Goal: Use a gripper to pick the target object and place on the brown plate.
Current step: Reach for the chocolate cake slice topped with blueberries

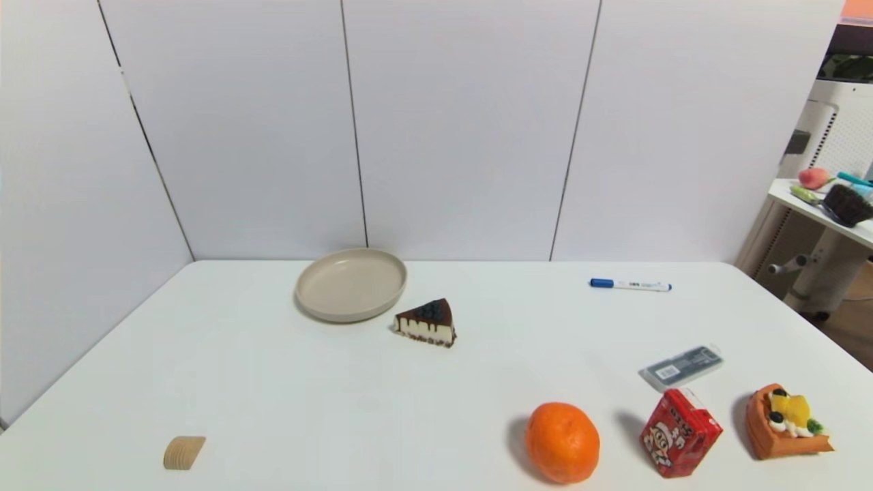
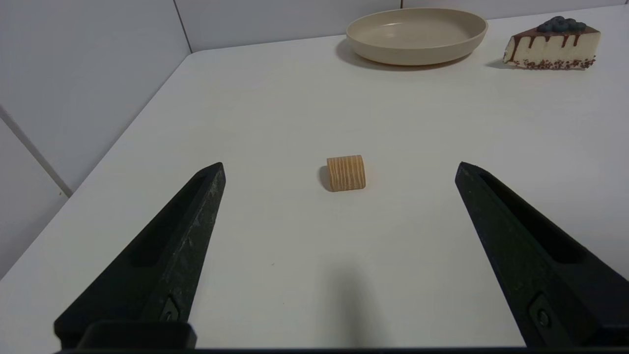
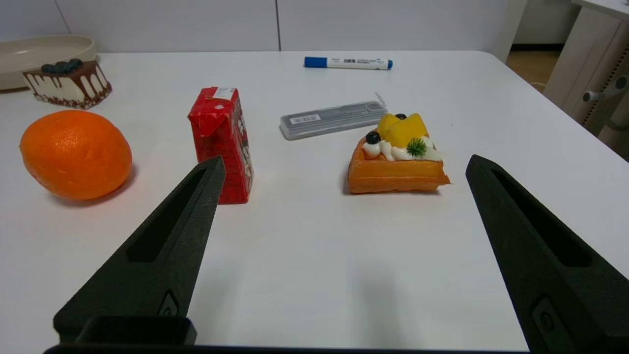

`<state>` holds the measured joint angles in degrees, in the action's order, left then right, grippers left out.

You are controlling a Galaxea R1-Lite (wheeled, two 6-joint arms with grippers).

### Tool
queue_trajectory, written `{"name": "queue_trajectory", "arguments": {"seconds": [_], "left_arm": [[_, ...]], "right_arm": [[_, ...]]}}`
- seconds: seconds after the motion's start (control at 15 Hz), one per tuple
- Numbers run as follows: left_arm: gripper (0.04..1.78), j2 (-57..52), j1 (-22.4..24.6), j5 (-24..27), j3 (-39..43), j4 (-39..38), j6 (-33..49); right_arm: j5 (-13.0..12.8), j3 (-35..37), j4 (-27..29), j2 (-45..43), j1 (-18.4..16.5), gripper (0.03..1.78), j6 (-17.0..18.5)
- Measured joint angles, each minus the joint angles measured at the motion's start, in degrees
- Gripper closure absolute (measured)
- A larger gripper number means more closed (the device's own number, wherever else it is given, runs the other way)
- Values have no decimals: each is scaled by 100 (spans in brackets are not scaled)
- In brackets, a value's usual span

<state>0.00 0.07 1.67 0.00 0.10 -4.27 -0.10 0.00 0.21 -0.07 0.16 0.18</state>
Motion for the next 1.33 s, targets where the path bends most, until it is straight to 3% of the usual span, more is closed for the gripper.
{"name": "queue_trajectory", "arguments": {"seconds": [0.47, 0.6, 0.8, 1.0, 1.33], "left_arm": [[13, 0, 0, -5, 0, -2, 37], [13, 21, 0, -96, -5, -7, 391], [13, 556, 0, -177, -232, -111, 434], [13, 1858, -104, -177, -992, -285, 188], [13, 4801, -779, -162, -3332, -325, -1001]], "right_arm": [[2, 0, 0, 0, 0, 12, 0], [2, 0, -2, 0, 0, 12, 0], [2, 0, -5, 0, 0, 12, 0], [0, 0, -2, 0, 0, 12, 0], [0, 0, -2, 0, 0, 12, 0]]}}
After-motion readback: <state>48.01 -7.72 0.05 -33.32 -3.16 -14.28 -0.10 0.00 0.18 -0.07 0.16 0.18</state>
